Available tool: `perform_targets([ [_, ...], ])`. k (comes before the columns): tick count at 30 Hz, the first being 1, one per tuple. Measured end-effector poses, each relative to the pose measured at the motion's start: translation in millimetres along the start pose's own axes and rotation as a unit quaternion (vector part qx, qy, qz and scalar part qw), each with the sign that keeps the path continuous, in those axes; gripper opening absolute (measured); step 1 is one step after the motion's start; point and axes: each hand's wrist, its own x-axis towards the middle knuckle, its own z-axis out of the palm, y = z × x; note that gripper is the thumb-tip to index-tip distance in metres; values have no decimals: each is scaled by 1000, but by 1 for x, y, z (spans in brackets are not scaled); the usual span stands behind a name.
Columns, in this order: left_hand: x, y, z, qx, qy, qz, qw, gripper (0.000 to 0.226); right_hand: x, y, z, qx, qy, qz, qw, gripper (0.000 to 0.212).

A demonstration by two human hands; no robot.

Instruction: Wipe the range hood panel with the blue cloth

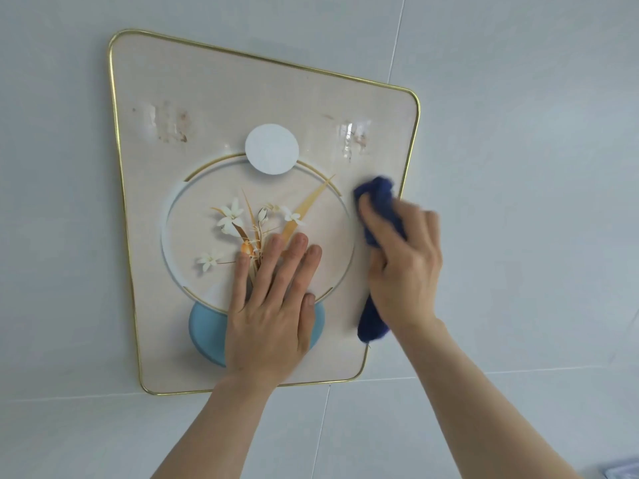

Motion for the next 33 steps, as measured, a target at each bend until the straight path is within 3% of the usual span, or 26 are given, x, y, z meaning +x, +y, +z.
perform_targets([
  [3, 1, 0, 0, -6, 3, -1, 1000, 61, 20, 1, 0, 7, 36, 55, 998, 64],
  [8, 1, 2, 1, -3, 4, -5, 1000, 61, -4, -2, -5, 8, 0, 25, 1000, 62],
  [13, 2, 3, -2, -8, -6, -7, 1000, 61, -75, 2, -19, 16, -124, -59, 990, 64],
  [19, 4, 4, -12, -21, -26, -4, 999, 62, -116, -4, -51, 47, -275, -23, 960, 78],
  [23, 8, 9, -24, -30, -27, -14, 999, 60, -57, -13, -64, 151, -143, 146, 967, 52],
  [25, 12, 11, -32, -34, -26, -15, 999, 58, -8, -17, -64, 159, -72, 181, 968, 47],
  [30, 42, 10, -46, -43, 5, -17, 999, 66, 82, -24, -40, 153, 31, 139, 978, 47],
  [33, 67, 6, -48, -42, 0, -24, 999, 72, 92, -28, -20, 86, 32, 88, 992, 48],
])
